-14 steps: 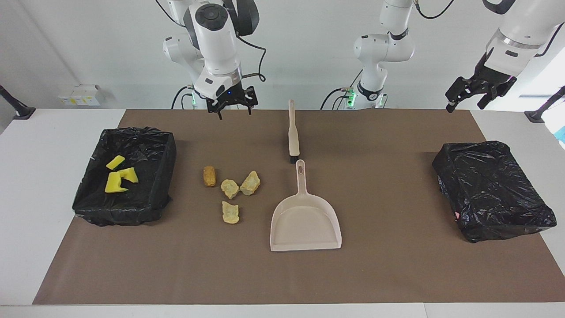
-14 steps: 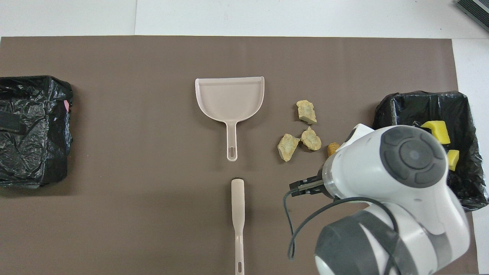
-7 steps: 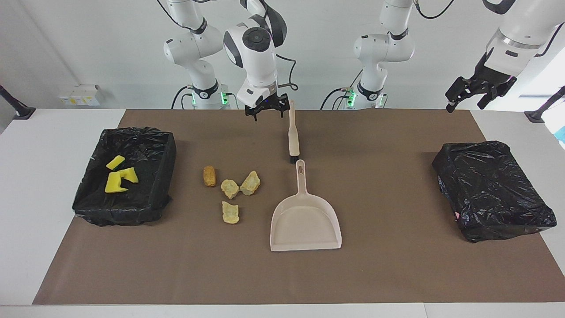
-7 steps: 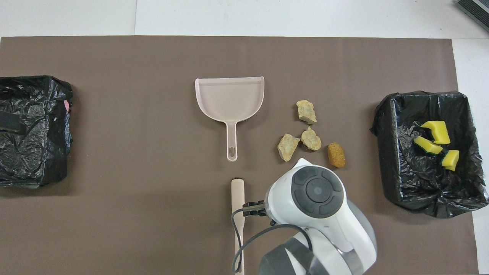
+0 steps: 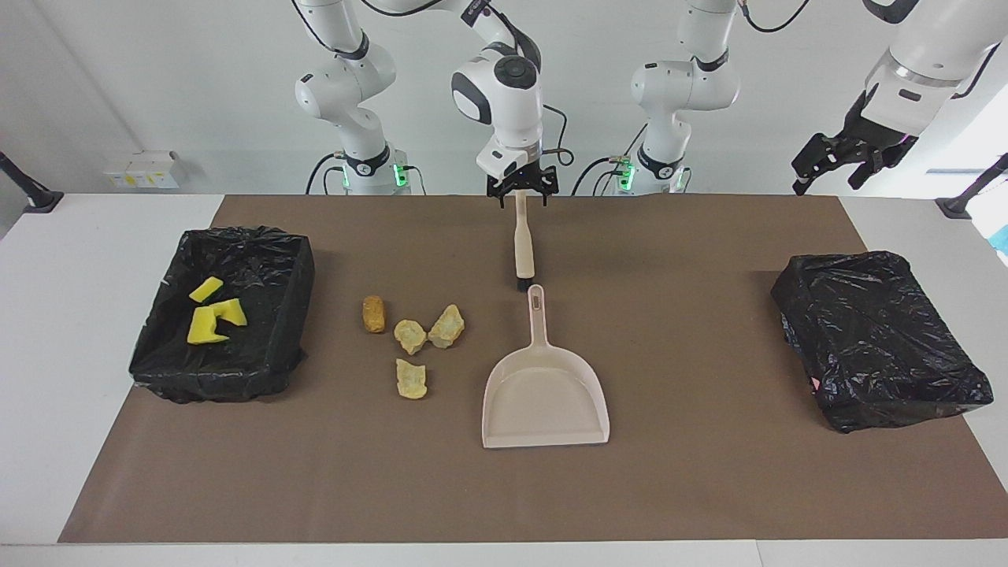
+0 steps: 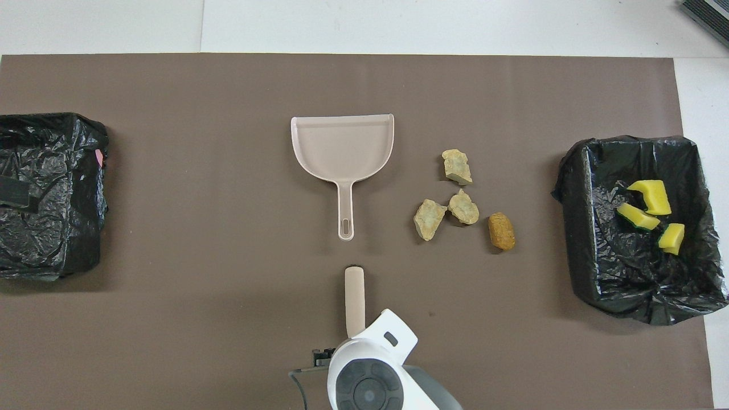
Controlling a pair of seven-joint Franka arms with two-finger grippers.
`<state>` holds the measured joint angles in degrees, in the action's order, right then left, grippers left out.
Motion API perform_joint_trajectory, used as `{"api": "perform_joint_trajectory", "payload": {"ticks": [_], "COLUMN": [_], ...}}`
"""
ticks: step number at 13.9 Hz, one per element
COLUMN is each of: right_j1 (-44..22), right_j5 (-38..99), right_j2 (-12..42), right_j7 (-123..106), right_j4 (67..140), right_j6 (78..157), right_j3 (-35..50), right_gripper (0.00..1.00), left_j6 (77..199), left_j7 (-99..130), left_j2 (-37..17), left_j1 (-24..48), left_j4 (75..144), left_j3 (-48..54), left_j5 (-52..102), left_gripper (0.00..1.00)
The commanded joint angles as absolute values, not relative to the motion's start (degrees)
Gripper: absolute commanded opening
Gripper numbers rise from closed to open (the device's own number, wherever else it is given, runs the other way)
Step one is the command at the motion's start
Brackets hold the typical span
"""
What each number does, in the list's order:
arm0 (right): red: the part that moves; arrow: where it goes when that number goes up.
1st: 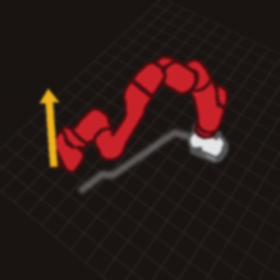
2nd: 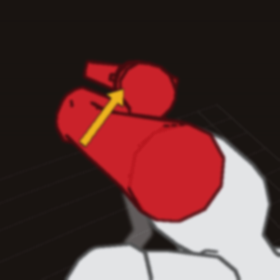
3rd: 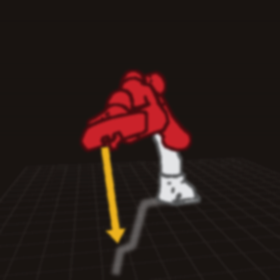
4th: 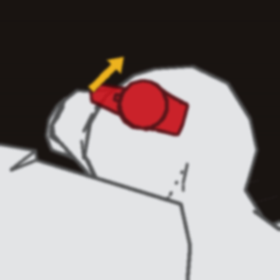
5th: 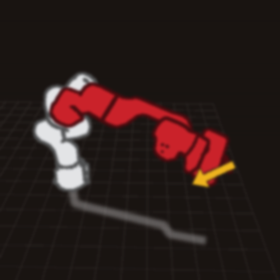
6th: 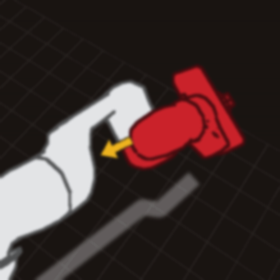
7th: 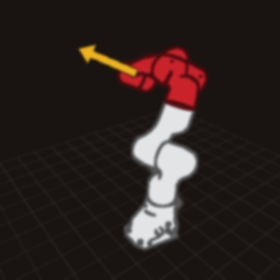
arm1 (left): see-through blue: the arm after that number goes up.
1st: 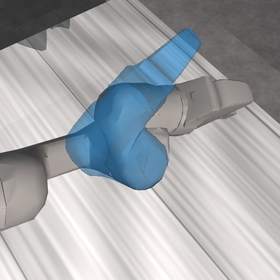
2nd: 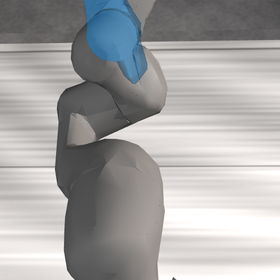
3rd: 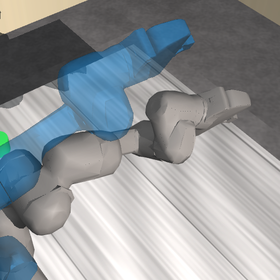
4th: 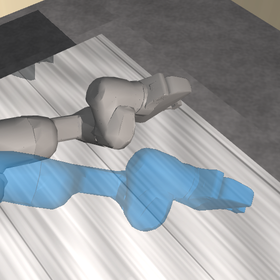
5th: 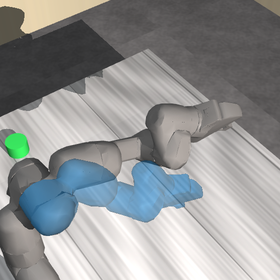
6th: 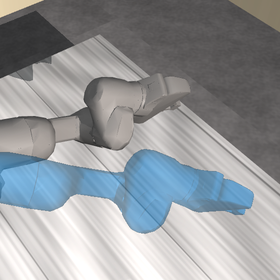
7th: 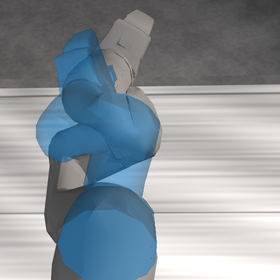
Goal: Sweep and dump trash in bin
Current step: 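Reach the right gripper down to the brush handle and grasp it, then grasp the dustpan with the left gripper while the right gripper lifts the brush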
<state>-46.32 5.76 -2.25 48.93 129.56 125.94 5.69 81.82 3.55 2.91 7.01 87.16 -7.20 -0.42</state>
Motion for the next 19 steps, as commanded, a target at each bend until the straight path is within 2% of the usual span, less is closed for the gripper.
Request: {"api": "perform_joint_trajectory", "payload": {"ticks": [1, 2, 3, 7, 14, 16, 17, 19], "right_j1": [-49.3, -49.5, -49.5, -49.2, -48.7, -48.7, -48.7, -48.7], "right_j5": [1.1, 0.8, 0.6, 0.5, 2.3, 5.0, 5.4, 5.4], "right_j2": [0.6, 0.9, 0.9, 0.8, 0.5, 0.4, 0.4, 0.4], "right_j7": [53.9, 54.7, 55.3, 56.3, 55.5, 54.3, 53.9, 53.7], "right_j4": [130.3, 130.2, 130.2, 130.3, 131.5, 131.7, 131.7, 131.5], "right_j6": [128.2, 128.2, 128.1, 126.4, 125.9, 125.2, 124.5, 124.2], "right_j3": [5.4, 5.4, 5.4, 5.4, 5.4, 5.4, 5.4, 5.4], "right_gripper": [0.95, 0.85, 0.81, 0.67, 0.61, 0.59, 0.50, 0.16], "left_j6": [80.7, 81.4, 82.5, 94.0, 109.6, 112.9, 114.9, 118.8], "left_j7": [2.7, 2.9, 3.0, 4.0, 6.0, 15.8, 20.4, 22.0], "left_j2": [4.4, 5.3, 5.4, 5.0, -1.2, -3.7, -5.4, -8.5], "left_j1": [8.3, 10.0, 11.8, 21.6, 27.8, 32.1, 34.7, 36.5], "left_j4": [88.8, 91.1, 92.6, 101.1, 105.5, 105.6, 105.5, 105.5], "left_j3": [-6.0, -5.5, -5.5, -5.5, -5.5, -5.5, -5.7, -5.5], "left_j5": [-1.0, -0.7, 0.1, 4.7, 9.1, 11.2, 11.2, 11.2], "left_gripper": [1.00, 1.00, 1.00, 1.00, 1.00, 1.00, 1.00, 1.00]}}
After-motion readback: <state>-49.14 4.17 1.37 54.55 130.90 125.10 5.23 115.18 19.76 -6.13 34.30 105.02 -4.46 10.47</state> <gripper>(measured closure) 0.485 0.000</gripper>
